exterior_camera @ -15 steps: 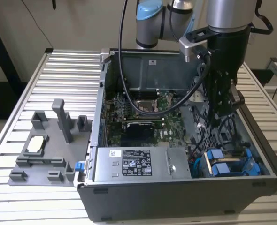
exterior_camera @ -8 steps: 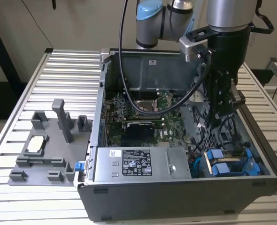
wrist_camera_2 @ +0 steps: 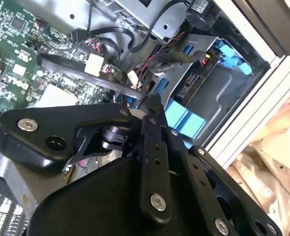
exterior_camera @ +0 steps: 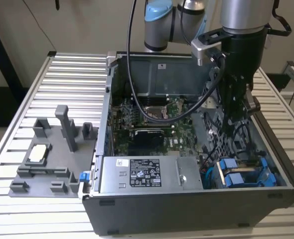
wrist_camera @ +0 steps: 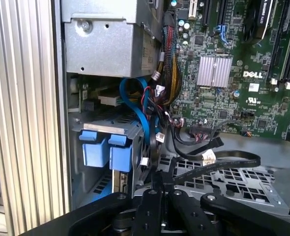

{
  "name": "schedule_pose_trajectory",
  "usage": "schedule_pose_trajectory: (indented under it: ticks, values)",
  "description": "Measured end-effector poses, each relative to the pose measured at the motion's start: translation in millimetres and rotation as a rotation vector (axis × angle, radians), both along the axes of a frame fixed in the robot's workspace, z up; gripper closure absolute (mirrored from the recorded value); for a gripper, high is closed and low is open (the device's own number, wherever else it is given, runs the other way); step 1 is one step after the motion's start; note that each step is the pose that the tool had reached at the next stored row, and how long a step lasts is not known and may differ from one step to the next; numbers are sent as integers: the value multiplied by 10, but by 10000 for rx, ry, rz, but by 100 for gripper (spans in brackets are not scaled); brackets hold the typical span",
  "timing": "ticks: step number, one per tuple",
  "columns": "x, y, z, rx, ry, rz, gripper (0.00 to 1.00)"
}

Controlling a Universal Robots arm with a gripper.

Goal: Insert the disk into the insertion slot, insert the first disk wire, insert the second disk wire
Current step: 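Insert the second disk wire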

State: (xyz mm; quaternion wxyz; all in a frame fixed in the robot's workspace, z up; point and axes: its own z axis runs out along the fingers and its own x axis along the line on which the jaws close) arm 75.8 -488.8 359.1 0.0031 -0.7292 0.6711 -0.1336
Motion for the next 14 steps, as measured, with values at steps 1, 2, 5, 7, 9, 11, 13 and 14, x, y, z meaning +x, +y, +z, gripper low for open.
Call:
schedule_pose_trajectory:
  ticks: [1,2,5,7,9,11,13,14]
  values:
    - [0,0,0,0,1,-1,87]
    - [0,0,0,-2,1,-1,87]
    - [1,0,-2,-30,2,1,79]
    - [1,0,0,-113,4,2,73]
    - [-7,-1,-2,-137,3,0,67]
    - [-15,0,-6,-138,1,0,67]
    - [-15,1,-12,-139,-4,2,67]
    - [-17,0,-16,-139,-7,1,67]
